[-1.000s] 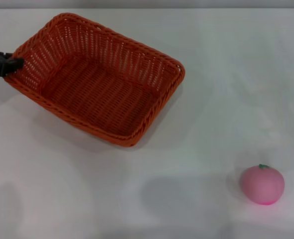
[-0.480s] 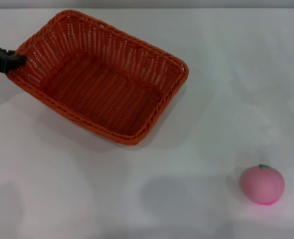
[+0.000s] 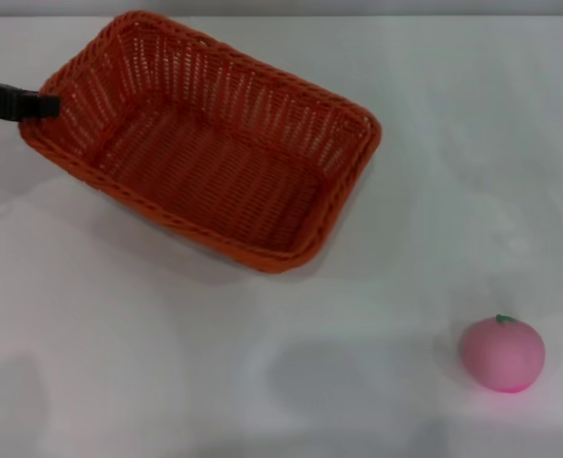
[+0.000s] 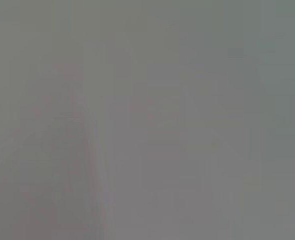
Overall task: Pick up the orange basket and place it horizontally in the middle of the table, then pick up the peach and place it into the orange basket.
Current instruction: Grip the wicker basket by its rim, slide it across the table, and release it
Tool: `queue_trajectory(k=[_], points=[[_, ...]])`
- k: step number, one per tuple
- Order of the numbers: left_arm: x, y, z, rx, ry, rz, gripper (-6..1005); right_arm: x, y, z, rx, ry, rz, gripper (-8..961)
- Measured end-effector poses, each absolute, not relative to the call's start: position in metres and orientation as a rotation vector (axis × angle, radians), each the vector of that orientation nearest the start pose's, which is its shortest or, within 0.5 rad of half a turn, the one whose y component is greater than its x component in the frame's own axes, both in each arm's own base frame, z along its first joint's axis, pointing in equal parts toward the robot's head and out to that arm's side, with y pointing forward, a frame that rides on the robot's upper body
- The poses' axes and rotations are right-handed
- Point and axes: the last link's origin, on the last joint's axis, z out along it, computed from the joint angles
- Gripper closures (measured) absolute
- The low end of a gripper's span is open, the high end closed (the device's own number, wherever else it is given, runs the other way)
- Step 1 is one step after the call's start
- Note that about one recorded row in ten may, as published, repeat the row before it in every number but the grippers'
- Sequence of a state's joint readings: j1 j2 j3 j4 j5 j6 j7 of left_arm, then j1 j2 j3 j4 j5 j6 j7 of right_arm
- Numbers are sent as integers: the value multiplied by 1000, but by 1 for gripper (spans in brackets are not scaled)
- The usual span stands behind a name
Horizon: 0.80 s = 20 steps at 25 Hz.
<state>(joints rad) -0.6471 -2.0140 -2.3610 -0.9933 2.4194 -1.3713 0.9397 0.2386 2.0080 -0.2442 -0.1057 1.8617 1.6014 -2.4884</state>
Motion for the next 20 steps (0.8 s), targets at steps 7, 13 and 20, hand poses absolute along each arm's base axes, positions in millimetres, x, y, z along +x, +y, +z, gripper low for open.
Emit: queue_trajectory(k=[7,13,20], points=[[-238,396,47,-2333,-1379,-107,816,378,253,74,-1490,554,990,114],[-224,395,37,-2221,-1507,-69,815,379,256,80,-1506,534,966,114],[-208,396,26,-2135,-1599,-47,816,379,257,83,-1516,520,955,114]])
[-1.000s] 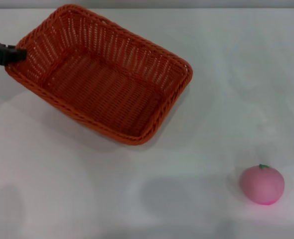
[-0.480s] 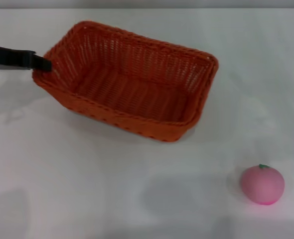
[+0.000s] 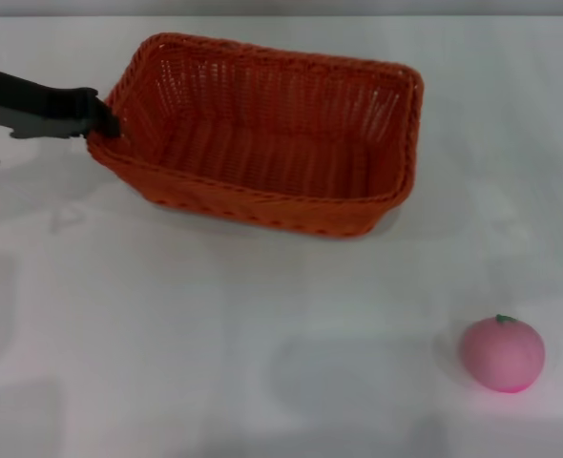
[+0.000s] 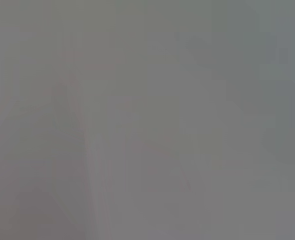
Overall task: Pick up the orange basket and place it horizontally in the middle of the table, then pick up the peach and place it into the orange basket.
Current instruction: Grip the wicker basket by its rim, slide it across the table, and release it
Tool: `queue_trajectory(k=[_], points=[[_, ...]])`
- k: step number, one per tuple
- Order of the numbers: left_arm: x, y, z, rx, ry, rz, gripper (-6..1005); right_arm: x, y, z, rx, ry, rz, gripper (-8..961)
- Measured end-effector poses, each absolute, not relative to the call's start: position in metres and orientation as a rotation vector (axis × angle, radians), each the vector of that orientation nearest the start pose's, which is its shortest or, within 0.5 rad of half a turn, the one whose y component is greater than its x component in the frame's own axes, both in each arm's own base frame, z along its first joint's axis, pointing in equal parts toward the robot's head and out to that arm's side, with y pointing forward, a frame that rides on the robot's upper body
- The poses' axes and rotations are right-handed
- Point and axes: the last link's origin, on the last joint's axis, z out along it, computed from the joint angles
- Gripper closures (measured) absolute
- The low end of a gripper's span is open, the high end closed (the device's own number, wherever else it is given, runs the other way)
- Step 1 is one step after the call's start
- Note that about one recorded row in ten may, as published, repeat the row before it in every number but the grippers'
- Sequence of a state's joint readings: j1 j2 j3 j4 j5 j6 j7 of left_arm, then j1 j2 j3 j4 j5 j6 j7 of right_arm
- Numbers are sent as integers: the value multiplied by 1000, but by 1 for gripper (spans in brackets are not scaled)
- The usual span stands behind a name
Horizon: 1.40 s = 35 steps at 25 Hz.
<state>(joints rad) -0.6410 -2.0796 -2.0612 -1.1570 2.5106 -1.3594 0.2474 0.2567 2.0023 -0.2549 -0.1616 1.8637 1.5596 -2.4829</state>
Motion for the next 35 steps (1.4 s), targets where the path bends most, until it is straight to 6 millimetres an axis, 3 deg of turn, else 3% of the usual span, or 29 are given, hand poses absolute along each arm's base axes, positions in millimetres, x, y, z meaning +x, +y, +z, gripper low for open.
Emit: queue_trajectory(k=[22,35], points=[[-192,394,-8,-2084,-1733,-76,818,381,259,95,-1524,478,919,114],[-194,391,-9,-2127,-1758,-139,817,381,257,93,-1526,482,923,115]])
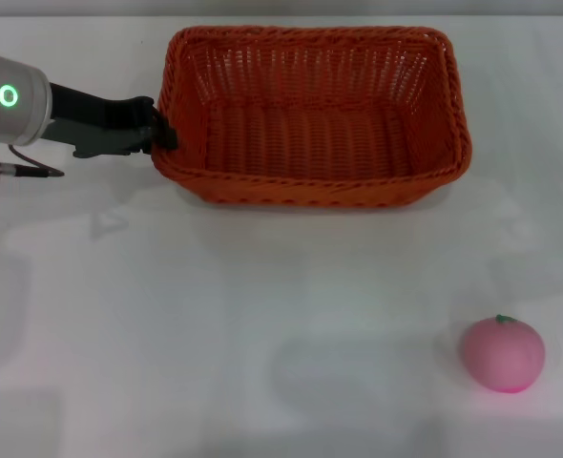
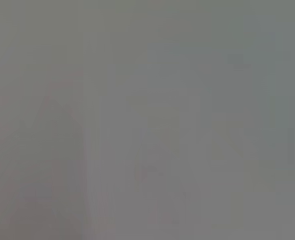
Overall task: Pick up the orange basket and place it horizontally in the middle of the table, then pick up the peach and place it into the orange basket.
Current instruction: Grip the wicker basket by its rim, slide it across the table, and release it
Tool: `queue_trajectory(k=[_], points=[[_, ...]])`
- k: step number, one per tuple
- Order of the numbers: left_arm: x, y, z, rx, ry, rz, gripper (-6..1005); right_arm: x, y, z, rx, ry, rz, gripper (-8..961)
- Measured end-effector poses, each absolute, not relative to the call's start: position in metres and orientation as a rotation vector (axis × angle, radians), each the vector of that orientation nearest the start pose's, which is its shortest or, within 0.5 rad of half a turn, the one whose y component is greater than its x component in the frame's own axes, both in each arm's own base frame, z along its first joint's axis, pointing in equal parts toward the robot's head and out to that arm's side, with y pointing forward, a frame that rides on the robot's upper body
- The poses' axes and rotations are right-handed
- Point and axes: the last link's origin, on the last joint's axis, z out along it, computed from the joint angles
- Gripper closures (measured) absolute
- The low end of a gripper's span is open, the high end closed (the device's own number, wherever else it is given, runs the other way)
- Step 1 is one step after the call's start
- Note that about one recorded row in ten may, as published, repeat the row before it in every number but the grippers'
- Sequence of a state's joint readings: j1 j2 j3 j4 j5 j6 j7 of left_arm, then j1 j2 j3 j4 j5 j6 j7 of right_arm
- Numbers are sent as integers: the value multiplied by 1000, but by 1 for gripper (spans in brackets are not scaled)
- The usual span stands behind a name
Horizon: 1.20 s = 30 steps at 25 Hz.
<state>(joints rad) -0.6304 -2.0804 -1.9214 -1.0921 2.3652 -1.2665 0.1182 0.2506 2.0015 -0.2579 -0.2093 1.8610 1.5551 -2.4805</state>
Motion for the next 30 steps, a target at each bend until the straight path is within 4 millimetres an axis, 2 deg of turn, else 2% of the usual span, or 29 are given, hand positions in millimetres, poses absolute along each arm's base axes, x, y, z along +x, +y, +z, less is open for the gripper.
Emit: queue_trajectory(k=[5,11,16,18,24,25,30], points=[[-197,388,-9,-2130,-1778,-136,816,380,258,92,-1526,484,928,115],[-202,388,-3,-2117,-1823,-190,669,380,258,91,-1526,491,939,115],[-205,388,1,-2146,-1792,-216,429,380,258,91,-1527,495,942,116],[-204,388,2,-2176,-1760,-224,390,380,257,91,-1527,495,942,118],[-212,390,23,-2211,-1629,-317,273,382,256,93,-1522,522,959,122],[-222,390,35,-2215,-1564,-382,253,383,254,95,-1520,526,960,123],[-238,386,57,-2230,-1385,-494,173,390,246,109,-1500,541,960,127]])
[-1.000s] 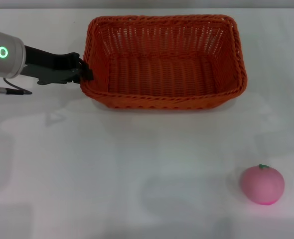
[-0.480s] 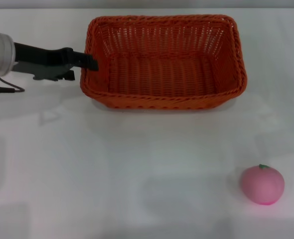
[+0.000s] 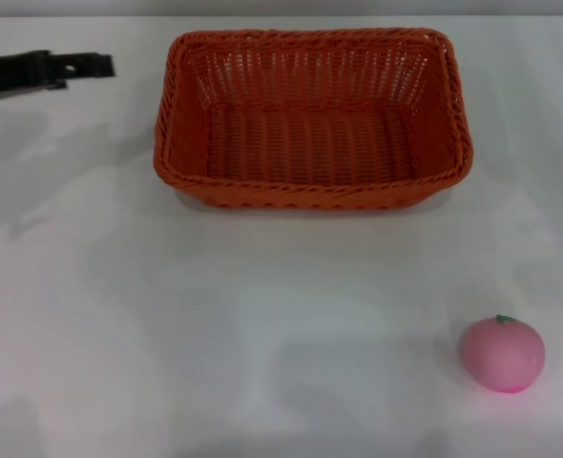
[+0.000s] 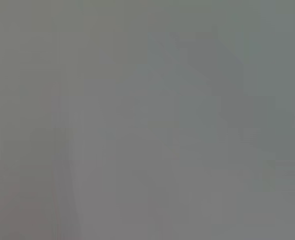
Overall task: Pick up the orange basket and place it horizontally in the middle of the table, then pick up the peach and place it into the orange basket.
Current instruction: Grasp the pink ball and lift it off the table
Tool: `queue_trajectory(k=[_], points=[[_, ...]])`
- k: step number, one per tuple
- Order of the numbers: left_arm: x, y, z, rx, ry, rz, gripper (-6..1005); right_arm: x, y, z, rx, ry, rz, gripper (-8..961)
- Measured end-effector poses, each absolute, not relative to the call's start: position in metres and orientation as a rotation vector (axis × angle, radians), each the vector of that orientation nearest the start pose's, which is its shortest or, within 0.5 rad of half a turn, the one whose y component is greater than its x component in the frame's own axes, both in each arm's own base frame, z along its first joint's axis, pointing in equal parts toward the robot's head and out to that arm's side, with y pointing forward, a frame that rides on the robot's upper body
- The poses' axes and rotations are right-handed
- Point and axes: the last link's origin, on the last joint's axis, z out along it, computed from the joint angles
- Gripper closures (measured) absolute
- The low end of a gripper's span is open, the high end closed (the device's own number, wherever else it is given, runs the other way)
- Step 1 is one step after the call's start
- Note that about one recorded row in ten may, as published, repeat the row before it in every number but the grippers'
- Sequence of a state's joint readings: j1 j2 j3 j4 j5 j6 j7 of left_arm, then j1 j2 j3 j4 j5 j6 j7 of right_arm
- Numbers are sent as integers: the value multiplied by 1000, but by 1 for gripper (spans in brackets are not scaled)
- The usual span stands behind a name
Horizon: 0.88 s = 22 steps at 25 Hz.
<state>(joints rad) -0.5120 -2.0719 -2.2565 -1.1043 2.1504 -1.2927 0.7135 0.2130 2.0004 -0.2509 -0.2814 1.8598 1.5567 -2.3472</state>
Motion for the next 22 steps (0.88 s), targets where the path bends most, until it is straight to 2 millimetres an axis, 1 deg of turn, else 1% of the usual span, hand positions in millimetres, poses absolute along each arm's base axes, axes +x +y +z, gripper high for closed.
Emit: queue_trajectory(k=[2,3,6,8,10,11,12,15,18,19,22], points=[[-247,382,66,-2225,-1309,-545,150,392,242,120,-1497,558,973,128],[-251,379,70,-2223,-1272,-569,139,392,242,120,-1497,558,973,129],[-263,371,79,-2210,-1153,-656,140,394,238,133,-1507,564,975,131],[-271,363,84,-2209,-1042,-694,139,394,235,142,-1533,573,968,132],[-276,355,87,-2211,-933,-718,139,394,234,153,-1586,589,939,134],[-278,352,88,-2210,-880,-732,139,395,236,163,-1637,620,892,134],[-281,348,88,-2208,-835,-742,139,395,236,163,-1637,620,892,135],[-290,340,86,-2172,-769,-794,139,395,240,179,-1713,695,833,137],[-299,336,85,-2127,-711,-829,139,383,246,202,-1838,727,745,140],[-301,334,85,-2116,-699,-831,139,379,248,206,-1878,738,712,140],[-310,328,86,-2075,-676,-844,138,360,260,223,-2003,737,568,142]])
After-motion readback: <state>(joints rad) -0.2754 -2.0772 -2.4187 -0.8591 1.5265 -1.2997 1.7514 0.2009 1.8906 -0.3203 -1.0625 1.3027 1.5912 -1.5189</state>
